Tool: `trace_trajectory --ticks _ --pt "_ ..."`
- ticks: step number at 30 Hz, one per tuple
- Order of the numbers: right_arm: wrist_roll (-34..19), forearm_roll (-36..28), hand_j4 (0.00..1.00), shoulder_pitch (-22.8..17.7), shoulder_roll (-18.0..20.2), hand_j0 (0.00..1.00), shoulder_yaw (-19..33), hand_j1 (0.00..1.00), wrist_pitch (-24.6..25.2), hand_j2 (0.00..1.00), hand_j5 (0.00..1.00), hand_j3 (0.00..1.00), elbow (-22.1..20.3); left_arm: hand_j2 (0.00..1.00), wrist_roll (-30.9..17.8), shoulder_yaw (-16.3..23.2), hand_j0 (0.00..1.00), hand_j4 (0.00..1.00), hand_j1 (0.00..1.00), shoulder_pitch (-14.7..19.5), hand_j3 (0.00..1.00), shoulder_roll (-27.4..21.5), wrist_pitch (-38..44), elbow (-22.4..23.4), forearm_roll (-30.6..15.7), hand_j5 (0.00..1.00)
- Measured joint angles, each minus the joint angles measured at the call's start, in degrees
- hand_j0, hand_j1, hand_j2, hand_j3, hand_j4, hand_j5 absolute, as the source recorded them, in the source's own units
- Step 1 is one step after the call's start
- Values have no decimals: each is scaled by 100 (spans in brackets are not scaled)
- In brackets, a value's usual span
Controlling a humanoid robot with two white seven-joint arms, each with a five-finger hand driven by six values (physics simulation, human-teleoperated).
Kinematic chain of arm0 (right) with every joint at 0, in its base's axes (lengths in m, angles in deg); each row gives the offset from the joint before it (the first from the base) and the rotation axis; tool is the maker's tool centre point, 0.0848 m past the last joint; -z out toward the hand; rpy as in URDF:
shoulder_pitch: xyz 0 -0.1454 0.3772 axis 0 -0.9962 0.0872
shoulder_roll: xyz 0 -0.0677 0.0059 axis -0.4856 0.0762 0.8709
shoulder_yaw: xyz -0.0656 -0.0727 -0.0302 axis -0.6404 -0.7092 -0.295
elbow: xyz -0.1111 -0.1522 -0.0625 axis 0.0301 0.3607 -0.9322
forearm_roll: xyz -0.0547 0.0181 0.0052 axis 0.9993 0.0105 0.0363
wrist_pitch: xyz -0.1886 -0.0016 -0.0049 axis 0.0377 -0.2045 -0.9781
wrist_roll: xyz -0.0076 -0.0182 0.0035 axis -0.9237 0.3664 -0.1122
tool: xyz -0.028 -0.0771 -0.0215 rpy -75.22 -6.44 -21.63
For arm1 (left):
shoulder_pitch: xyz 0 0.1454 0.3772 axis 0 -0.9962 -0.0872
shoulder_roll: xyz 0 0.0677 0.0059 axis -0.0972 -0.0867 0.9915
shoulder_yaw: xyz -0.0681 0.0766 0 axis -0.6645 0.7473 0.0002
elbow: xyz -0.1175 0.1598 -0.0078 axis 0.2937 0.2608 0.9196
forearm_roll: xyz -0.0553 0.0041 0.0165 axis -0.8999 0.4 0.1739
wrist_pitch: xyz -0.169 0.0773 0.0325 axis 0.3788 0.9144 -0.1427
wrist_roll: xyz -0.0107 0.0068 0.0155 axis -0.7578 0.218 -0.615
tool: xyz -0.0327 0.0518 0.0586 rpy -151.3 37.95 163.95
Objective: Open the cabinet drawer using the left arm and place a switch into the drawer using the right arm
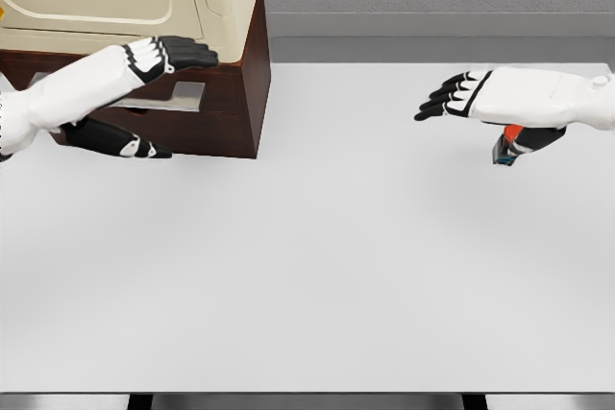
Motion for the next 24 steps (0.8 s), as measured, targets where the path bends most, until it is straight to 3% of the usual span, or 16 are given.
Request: trace_trajectory --ticks 3,6,14,24 --pt "0 -1 100 -9 -1 100 -14 100 -8 100 100 100 58 100 0 301 100 100 100 468 100 -15 0 -3 318 100" --pt "0 7 100 -106 -10 100 -65 100 3 100 100 100 173 100 -1 498 100 100 100 600 100 -12 0 -4 422 100" --pt "0 17 100 -185 -78 100 -122 100 76 100 100 100 1131 100 -2 640 100 100 100 608 100 -104 0 -4 251 100" --pt "1 304 100 -167 -563 100 -130 100 271 100 100 100 2134 100 14 617 100 100 100 635 100 -311 0 -4 210 100"
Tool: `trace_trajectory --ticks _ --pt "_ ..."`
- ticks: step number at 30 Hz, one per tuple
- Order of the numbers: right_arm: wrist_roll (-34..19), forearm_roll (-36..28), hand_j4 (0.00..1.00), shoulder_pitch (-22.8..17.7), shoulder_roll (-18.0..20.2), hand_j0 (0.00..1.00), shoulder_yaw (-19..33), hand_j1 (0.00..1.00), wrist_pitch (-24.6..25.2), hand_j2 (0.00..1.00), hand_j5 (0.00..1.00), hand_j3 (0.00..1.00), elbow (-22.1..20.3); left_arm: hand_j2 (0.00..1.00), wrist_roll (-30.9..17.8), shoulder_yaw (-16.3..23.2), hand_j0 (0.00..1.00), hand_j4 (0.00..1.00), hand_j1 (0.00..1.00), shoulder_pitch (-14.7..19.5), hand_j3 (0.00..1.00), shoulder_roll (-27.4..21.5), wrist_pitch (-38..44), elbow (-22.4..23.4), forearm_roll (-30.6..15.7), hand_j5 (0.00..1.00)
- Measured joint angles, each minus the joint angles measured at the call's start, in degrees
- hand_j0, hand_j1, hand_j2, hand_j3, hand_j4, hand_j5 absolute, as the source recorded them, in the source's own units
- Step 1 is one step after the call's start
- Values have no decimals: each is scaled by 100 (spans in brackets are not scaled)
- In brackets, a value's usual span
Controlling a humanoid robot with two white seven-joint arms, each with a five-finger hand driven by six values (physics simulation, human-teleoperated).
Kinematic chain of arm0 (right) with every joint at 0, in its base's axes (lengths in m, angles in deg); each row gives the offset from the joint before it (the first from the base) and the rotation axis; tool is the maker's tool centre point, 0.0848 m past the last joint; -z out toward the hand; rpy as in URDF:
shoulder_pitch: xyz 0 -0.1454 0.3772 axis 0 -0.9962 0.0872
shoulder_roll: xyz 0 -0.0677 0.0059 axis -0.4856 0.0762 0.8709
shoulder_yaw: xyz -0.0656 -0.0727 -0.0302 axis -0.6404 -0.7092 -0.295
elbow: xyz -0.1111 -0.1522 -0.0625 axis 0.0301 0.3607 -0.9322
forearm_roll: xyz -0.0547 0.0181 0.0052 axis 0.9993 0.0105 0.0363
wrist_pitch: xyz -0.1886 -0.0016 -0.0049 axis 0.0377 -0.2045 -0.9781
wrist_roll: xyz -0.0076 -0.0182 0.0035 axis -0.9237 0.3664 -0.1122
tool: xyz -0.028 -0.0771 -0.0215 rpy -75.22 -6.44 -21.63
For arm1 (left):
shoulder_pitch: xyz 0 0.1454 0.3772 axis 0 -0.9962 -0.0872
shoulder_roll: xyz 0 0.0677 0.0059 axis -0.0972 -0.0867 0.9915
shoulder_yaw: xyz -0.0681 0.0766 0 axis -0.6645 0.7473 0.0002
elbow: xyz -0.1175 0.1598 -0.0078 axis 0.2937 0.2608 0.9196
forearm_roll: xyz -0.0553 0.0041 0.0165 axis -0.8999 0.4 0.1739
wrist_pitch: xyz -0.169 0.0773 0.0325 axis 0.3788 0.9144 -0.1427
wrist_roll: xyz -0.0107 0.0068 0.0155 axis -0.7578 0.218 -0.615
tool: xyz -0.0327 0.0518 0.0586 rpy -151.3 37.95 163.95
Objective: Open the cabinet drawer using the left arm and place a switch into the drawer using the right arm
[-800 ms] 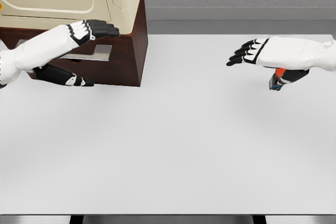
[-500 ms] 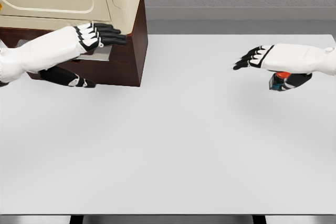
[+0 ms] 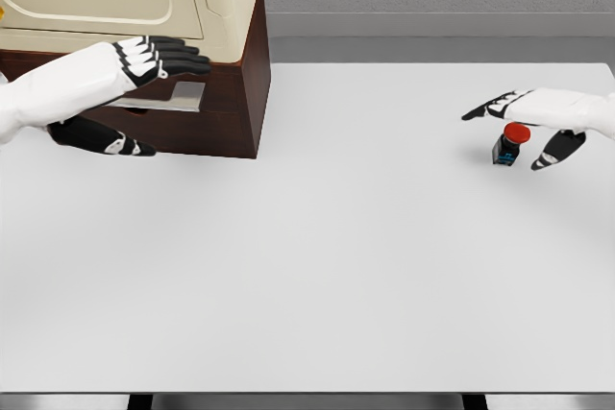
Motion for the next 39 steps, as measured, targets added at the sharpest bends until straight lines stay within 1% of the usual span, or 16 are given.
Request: trace_trajectory --ticks 5,8,9,11,13,14,15,17,20,21,24,26,28,29,32,39 --pt "0 138 100 35 -230 100 -12 100 98 100 100 100 354 100 -35 -20 100 100 100 9 100 117 0 0 8 100" --pt "0 250 100 79 -376 100 -31 100 110 100 100 100 611 100 -466 -35 100 100 100 159 100 286 -1 0 -53 100" --pt "0 280 100 79 -421 100 -36 100 111 100 100 100 690 100 -601 -38 100 100 100 176 100 328 -1 0 -127 100" --pt "0 367 100 88 -496 100 -43 100 113 100 100 100 838 100 -843 -14 100 100 100 332 100 361 -2 0 -330 100" --pt "0 444 100 149 -557 100 -46 100 110 100 100 100 983 100 -1376 9 100 100 100 686 100 342 -2 -1 -635 100" --pt "0 471 100 167 -577 100 -47 100 109 100 100 100 1051 100 -1746 16 100 100 100 747 100 326 -3 -2 -824 100" --pt "0 492 100 176 -598 100 -47 100 108 100 100 100 1117 100 -2074 26 100 100 100 747 100 314 -5 -2 -991 100" --pt "0 520 100 229 -656 100 -48 100 102 100 100 100 1264 100 -2525 42 100 100 100 756 100 269 -9 -1 -1203 100" --pt "0 588 100 299 -745 100 -49 100 91 100 100 100 1495 100 -2886 50 100 100 100 746 100 186 -12 -2 -1348 100" --pt "0 622 97 299 -765 97 -50 97 90 97 97 97 1547 100 -2950 52 100 100 100 738 100 159 -13 -3 -1380 100" --pt "0 674 94 334 -805 94 -50 94 94 94 94 94 1639 100 -3115 140 100 100 100 748 100 111 -15 -4 -1481 100" --pt "0 691 88 334 -817 88 -50 88 92 88 88 88 1668 100 -3148 175 100 100 100 720 100 100 38 -2 -1635 100" --pt "0 697 85 343 -823 85 -51 85 87 85 85 85 1682 100 -3156 192 100 100 100 730 100 77 403 -2 -1861 100" --pt "0 700 82 343 -825 82 -49 82 83 82 82 82 1682 100 -3160 195 100 100 100 738 100 69 728 -1 -1960 100" --pt "0 702 82 343 -828 82 -45 82 69 82 82 82 1645 100 -3197 195 100 100 100 729 100 55 1472 2 -2123 100" --pt "0 695 77 334 -817 77 -48 77 46 77 77 77 1454 100 -3211 129 100 100 100 756 100 6 1952 10 -2205 100"
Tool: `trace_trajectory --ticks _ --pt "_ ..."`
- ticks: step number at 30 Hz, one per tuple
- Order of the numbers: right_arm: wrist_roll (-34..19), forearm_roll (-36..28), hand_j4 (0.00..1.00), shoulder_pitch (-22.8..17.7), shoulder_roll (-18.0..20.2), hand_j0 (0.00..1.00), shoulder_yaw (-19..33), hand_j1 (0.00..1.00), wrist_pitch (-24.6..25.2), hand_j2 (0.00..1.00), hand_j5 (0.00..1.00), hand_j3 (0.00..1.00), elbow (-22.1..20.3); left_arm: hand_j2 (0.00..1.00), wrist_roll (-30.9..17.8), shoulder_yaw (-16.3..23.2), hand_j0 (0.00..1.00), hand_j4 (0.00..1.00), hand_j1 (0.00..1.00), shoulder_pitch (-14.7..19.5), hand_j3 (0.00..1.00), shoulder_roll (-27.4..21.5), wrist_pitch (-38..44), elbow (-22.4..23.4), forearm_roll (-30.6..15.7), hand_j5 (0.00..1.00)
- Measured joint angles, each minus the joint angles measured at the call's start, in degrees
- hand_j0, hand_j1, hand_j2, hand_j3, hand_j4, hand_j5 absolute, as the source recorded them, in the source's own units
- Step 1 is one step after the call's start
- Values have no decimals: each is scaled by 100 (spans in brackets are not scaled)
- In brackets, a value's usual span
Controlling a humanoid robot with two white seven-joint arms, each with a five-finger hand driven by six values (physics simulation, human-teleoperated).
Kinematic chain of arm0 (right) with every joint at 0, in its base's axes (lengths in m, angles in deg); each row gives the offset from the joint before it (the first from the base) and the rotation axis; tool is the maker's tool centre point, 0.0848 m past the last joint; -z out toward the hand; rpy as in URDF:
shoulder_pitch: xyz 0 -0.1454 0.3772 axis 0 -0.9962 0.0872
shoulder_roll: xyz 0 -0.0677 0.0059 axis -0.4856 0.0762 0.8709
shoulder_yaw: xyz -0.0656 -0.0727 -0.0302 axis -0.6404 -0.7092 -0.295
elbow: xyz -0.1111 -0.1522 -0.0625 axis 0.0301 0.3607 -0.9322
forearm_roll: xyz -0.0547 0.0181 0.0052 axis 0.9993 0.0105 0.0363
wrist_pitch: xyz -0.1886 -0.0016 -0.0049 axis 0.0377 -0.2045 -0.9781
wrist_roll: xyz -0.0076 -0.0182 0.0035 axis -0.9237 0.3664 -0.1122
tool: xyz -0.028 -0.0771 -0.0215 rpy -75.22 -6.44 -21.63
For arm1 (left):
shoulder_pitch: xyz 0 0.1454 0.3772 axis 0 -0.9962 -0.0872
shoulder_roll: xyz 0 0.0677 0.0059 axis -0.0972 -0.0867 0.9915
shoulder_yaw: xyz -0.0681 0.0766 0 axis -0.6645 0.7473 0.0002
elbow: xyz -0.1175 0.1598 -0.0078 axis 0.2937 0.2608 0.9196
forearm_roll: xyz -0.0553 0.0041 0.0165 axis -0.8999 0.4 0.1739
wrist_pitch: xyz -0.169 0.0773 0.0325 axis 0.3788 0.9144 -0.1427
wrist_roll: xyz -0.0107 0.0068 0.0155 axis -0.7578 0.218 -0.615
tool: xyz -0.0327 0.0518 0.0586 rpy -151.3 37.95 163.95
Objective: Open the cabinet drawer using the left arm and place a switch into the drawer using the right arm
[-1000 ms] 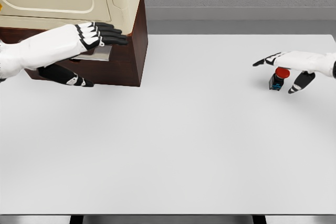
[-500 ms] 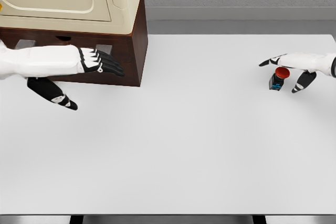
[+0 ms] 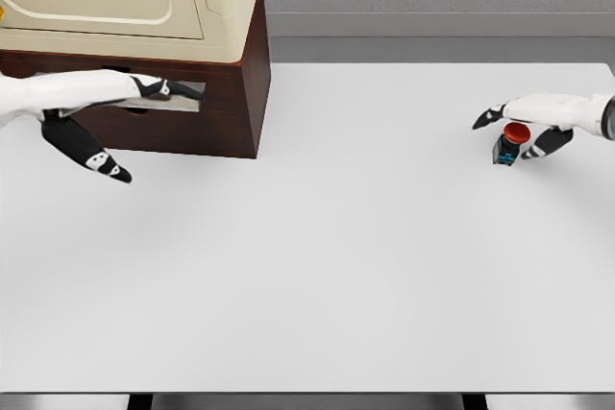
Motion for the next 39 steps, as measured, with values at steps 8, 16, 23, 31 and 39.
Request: trace_trajectory --ticks 8,16,23,31,39 --pt "0 -5 66 -9 12 66 -3 66 -3 66 66 66 -61 100 50 -12 100 100 100 -9 100 72 830 117 18 100" --pt "0 -9 58 -9 13 58 -63 58 -3 58 58 58 -63 100 59 -15 100 100 100 -44 100 276 958 431 36 100" --pt "2 -21 53 9 14 53 -106 53 -1 53 53 53 -66 100 58 -20 100 100 100 -88 100 341 971 588 41 100" --pt "0 -28 50 132 3 50 -100 50 -81 50 50 50 -120 100 51 -31 100 100 100 -105 100 347 965 586 28 100" --pt "0 -57 46 167 -17 46 -92 46 -302 46 46 46 -176 100 51 -73 100 100 100 -281 100 348 968 594 29 100"
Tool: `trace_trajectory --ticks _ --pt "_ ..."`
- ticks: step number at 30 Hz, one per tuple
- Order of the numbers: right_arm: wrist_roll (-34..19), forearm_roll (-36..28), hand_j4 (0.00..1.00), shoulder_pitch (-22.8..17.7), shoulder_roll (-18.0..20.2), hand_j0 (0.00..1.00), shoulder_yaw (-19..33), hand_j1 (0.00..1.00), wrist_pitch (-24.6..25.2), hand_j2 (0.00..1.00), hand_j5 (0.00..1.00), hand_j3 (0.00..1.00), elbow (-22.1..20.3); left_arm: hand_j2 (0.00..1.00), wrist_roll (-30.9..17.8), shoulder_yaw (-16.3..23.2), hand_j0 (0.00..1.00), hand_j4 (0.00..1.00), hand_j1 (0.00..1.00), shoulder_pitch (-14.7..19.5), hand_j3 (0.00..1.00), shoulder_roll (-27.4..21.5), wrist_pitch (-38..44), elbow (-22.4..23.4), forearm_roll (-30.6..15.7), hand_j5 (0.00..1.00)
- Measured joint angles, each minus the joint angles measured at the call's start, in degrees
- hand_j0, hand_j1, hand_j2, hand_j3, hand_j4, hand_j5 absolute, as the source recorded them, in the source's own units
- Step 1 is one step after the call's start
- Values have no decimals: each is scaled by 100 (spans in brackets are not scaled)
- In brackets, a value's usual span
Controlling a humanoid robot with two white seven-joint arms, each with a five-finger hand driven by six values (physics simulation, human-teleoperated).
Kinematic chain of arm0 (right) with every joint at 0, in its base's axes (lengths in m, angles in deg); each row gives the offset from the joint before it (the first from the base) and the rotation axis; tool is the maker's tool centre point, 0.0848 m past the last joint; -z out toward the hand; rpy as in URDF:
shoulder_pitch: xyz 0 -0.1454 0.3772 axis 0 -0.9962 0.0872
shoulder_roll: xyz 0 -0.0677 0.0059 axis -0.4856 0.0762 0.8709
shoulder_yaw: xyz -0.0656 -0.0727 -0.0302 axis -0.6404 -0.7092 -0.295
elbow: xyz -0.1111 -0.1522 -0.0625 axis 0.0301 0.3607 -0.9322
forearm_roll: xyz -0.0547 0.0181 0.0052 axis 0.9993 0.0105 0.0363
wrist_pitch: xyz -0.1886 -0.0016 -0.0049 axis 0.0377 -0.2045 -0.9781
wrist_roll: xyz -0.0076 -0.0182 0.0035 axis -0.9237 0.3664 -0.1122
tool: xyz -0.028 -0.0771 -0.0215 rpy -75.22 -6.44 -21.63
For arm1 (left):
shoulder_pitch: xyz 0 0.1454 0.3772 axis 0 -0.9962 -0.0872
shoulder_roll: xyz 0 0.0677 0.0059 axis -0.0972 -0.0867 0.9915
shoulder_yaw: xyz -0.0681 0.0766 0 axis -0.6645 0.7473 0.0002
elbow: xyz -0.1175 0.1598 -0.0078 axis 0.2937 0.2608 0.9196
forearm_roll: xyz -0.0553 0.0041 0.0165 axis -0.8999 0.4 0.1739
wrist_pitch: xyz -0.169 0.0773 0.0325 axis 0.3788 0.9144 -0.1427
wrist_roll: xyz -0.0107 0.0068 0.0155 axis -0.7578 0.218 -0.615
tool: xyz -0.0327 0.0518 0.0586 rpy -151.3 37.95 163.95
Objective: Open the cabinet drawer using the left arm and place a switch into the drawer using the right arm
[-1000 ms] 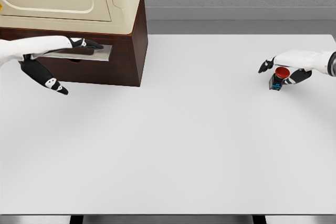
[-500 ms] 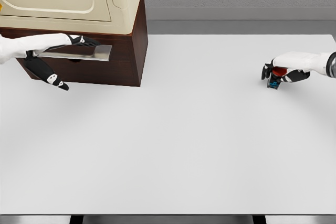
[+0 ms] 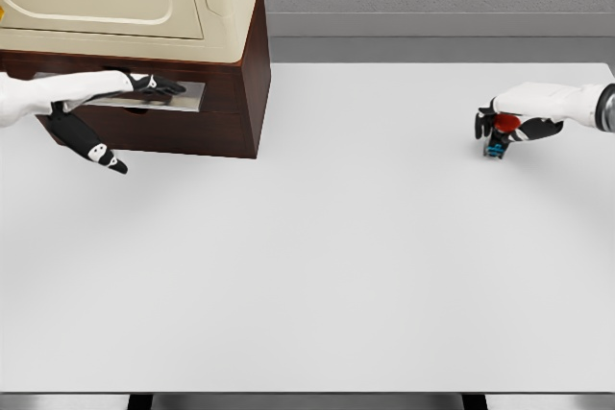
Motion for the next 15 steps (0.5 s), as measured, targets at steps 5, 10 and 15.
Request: trace_trajectory --ticks 5,10,15 --pt "-2 -6 45 17 3 45 0 45 -75 45 45 45 -271 100 -5 -69 100 100 100 -114 100 -12 -5 0 -19 100" --pt "-1 -12 45 88 9 45 -4 45 -93 45 45 45 -551 100 -44 -77 100 100 100 -123 100 -46 -10 -23 -35 100" --pt "-1 -7 44 123 12 44 -11 44 -99 44 44 44 -880 100 -229 -71 100 100 100 -132 100 -195 -4 -178 -115 100"
